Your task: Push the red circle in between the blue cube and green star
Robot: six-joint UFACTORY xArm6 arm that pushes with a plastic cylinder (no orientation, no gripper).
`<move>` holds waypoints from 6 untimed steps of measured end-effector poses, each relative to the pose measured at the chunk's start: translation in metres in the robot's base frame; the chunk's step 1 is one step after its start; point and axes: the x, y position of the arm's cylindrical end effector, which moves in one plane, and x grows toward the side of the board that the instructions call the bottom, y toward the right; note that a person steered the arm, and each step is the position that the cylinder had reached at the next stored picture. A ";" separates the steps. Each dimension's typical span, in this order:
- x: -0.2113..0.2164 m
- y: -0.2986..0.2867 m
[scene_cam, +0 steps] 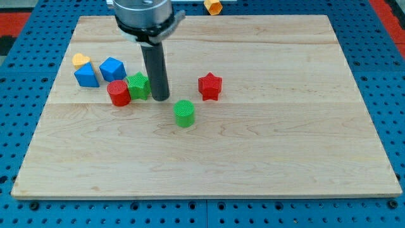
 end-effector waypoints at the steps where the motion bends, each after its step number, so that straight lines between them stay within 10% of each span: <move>1: 0.022 -0.048; 4: -0.018 -0.073; 6: 0.055 -0.057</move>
